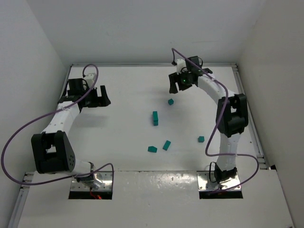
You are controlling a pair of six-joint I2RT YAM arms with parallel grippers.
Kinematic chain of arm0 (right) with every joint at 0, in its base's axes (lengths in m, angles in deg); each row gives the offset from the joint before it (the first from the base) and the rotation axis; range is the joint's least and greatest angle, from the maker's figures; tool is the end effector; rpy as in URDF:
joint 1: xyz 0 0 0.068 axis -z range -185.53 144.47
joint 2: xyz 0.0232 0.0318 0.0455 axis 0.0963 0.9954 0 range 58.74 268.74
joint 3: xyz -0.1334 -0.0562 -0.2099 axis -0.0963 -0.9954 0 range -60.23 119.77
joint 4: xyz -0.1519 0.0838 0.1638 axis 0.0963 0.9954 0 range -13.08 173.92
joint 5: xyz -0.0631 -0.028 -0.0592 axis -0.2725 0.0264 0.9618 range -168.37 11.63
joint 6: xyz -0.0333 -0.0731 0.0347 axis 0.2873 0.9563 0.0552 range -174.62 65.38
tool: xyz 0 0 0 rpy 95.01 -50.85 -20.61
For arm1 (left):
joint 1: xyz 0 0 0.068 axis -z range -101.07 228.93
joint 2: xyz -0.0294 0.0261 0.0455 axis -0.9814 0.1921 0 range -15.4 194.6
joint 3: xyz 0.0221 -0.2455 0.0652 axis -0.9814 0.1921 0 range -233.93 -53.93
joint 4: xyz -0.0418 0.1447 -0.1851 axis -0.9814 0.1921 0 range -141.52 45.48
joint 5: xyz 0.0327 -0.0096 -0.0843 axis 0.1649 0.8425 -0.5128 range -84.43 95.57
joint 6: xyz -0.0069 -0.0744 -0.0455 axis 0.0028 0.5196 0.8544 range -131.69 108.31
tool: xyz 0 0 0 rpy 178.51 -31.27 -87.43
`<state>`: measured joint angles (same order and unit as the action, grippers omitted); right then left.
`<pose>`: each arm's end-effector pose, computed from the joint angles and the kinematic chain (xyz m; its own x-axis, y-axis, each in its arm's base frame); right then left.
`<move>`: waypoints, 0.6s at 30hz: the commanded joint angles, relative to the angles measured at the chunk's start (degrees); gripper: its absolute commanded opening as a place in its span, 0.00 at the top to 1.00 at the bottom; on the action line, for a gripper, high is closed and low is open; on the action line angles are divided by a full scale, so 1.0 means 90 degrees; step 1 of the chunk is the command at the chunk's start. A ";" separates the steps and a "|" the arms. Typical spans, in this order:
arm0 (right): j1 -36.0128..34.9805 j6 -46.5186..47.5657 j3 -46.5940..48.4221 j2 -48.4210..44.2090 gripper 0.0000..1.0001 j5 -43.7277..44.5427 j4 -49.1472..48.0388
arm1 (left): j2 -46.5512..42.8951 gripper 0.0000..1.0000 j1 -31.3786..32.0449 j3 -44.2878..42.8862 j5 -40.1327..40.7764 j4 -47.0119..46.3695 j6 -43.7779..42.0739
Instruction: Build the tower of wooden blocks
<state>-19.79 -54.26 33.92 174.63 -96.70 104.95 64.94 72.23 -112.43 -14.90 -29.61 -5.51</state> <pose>0.4297 0.1343 0.1957 -0.7372 -0.1936 -0.6473 -0.4354 0.8687 0.2360 0.3128 0.0093 0.2278 -0.6981 -0.1835 -0.6921 0.0670 0.9456 -0.3182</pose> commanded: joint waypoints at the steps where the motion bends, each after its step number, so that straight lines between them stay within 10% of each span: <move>1: -0.0153 0.0058 0.0310 0.0325 0.30 0.0230 0.0488 | 0.0194 0.00 0.0041 -0.0345 0.0106 -0.0140 -0.0090; 18: -0.0378 0.0038 0.0574 0.1312 0.32 0.0913 0.0402 | 0.0371 0.00 0.0041 -0.0395 0.0106 -0.0140 0.0026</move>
<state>-22.67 -54.15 36.80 185.96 -90.30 110.04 68.24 72.23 -114.47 -13.94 -29.77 -5.42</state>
